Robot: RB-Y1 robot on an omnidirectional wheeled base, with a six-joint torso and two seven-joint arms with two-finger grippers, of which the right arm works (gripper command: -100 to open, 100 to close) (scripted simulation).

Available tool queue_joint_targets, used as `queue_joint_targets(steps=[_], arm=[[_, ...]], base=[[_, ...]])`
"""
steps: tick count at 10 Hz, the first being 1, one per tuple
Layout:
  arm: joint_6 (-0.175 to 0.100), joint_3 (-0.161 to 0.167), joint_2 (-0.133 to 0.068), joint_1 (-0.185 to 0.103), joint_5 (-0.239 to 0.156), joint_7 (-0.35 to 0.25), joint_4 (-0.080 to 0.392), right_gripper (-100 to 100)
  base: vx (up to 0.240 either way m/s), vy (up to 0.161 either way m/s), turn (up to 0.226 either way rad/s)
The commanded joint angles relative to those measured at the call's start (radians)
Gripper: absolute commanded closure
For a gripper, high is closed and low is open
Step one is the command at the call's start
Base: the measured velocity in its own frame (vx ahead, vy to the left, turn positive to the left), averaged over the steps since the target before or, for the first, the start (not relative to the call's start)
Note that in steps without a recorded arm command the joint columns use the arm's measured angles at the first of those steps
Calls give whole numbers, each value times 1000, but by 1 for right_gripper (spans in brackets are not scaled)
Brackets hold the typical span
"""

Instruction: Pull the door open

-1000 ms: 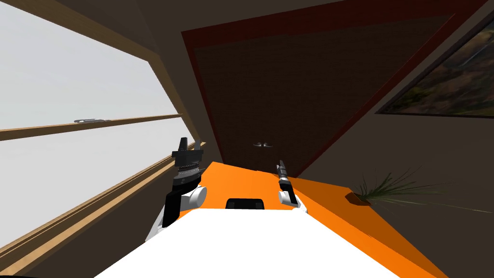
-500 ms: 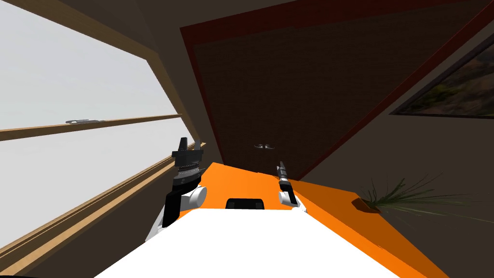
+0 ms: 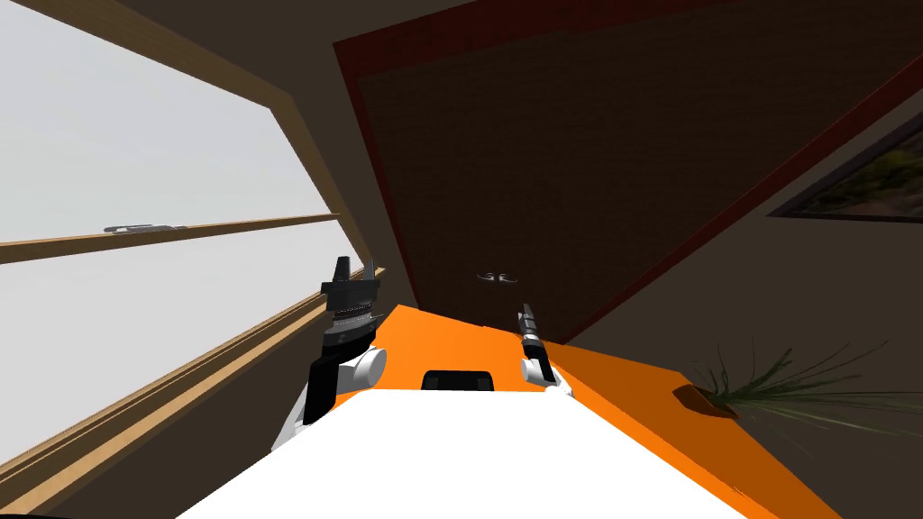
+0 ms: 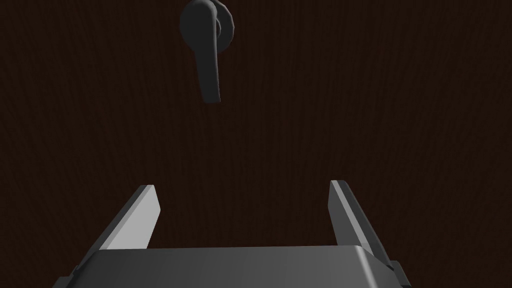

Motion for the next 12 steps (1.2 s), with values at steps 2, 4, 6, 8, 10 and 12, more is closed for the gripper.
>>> queue_joint_targets(steps=[2,4,6,8,10,12], arm=[[-11,-3,-3,-21,-9,-3,53,-100],[-20,-5,-7,-39,-17,-8,102,-100],[-26,-6,-9,-51,-23,-11,133,-100],[-33,-7,-11,-65,-28,-14,167,-100],[-41,-9,-13,-82,-35,-17,206,-100],[-44,-32,-42,-52,-45,-26,212,-100]], base=[[98,0,41],[101,-9,43],[111,-6,36],[109,-10,36],[103,4,40],[46,8,-12]])
